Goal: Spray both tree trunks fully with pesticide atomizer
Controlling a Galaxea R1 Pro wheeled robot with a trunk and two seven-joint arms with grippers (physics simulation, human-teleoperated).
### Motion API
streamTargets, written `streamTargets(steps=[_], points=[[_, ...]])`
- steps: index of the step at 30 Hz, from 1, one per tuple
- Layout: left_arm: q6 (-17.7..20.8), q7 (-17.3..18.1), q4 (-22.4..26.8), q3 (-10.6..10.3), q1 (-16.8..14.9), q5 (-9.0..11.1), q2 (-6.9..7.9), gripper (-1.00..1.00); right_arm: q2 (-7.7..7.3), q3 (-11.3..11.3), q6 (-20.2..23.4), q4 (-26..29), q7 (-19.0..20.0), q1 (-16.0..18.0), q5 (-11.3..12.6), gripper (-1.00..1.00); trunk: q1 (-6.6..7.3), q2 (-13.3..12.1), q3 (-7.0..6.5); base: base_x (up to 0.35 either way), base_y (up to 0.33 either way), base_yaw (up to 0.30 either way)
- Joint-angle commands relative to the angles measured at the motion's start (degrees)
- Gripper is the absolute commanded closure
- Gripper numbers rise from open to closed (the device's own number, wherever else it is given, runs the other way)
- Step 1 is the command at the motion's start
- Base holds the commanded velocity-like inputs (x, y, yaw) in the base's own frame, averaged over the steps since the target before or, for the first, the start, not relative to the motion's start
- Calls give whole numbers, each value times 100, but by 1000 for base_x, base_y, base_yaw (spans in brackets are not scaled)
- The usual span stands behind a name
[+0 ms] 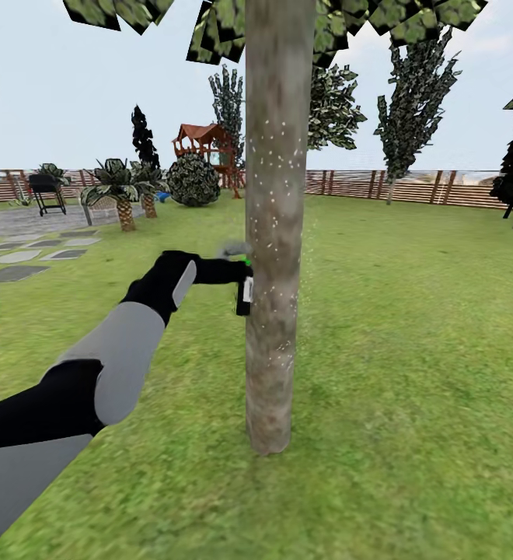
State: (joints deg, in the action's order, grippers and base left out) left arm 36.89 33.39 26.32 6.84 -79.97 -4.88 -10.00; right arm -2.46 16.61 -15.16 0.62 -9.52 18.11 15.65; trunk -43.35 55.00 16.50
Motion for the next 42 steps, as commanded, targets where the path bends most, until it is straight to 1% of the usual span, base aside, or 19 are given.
streamTargets(steps=[1, 4, 7, 11, 13, 16, 18, 19, 21, 23, 24, 26, 28, 30, 33, 35, 36, 37, 42], points=[[-5, 164, -28, 1, -1, -3, 0, 100, 0, 0, -1, 0, 1, 0, 1, -100, 0, 0, 0, 0, 0, 0], [-8, 457, -155, -102, -1, -13, 0, 100, 0, 0, 0, 0, 1, 0, 2, -100, 0, 0, 0, 0, 0, 0], [-134, 487, -556, -388, -1, -44, 0, 100, 0, 0, -2, 0, 0, 0, 0, -100, 0, 0, 0, 0, 0, 0], [-1058, 454, -1611, -490, -1, -71, 0, 100, 0, 0, -4, 0, -2, 0, 0, -100, 0, 0, 0, 0, 0, 0], [-1413, 374, -1991, -496, -1, -73, 0, 100, 0, 0, -4, 0, -2, 0, 0, -100, 0, 0, 0, 0, 0, 0], [-2115, -253, -2388, -496, 31, -67, 0, 100, 0, 3, -4, 0, 0, 0, 0, -100, 0, 0, 0, 0, 0, 0], [-2506, -380, -2429, -493, 223, -69, 23, 100, 0, 1, -7, 0, 0, 0, 0, -100, 0, 0, 0, 0, 0, 0], [-2674, -455, -2436, -492, 314, -71, 73, 100, 0, 1, -9, 0, 0, 0, 1, -100, 0, 0, 0, 0, 0, 0], [-3042, -943, -2448, -491, 584, -71, 406, 100, 0, 0, -12, 1, -4, 0, 2, -100, 0, 0, 0, 0, 0, 0], [-3174, -1121, -2456, -491, 708, -64, 715, 100, -3, 0, -17, 2, -5, 0, 1, -100, 0, 0, 0, 0, 0, 0], [-3244, -1196, -2458, -491, 908, -60, 903, 100, -16, 0, -20, 3, -6, 0, 0, -100, 0, 0, 0, 0, 0, 0], [-4114, -1243, -2461, -491, 1561, -57, 994, 100, -24, 5, -21, 1, -6, 0, 0, -100, 0, 0, 0, 0, 0, 0], [-4632, -1252, -2464, -491, 2001, -52, 1004, 100, -26, 5, -27, 3, -6, 0, 5, -100, 0, 0, 0, -42, 42, 0], [-4802, -1254, -2465, -491, 2215, -47, 1007, 100, -24, 9, -36, 9, -6, 0, 7, -100, 0, 0, 0, -159, 169, 0], [-4880, -1256, -2465, -494, 2492, -41, 974, 100, -15, 29, -46, 20, -6, 0, 8, -100, 0, 0, 0, -229, 239, 0], [-4895, -1253, -2468, -492, 2559, -43, 755, 100, 3, 33, -47, 28, -6, 0, 10, -100, 0, 0, 0, -271, 249, 0], [-4898, -1254, -2466, -492, 2578, -49, 588, 100, 13, 34, -48, 27, -6, 0, 12, -100, 0, 0, 0, -283, 245, 0], [-4900, -1255, -2466, -492, 2616, -53, 502, 100, 17, 35, -48, 29, -6, 0, 12, -100, 0, 0, 0, -286, 244, 0], [-4902, -1249, -2467, -497, 2712, -54, 404, 100, 26, 35, -48, 35, -6, 0, 14, -100, 0, 0, 0, -293, 237, 0]])
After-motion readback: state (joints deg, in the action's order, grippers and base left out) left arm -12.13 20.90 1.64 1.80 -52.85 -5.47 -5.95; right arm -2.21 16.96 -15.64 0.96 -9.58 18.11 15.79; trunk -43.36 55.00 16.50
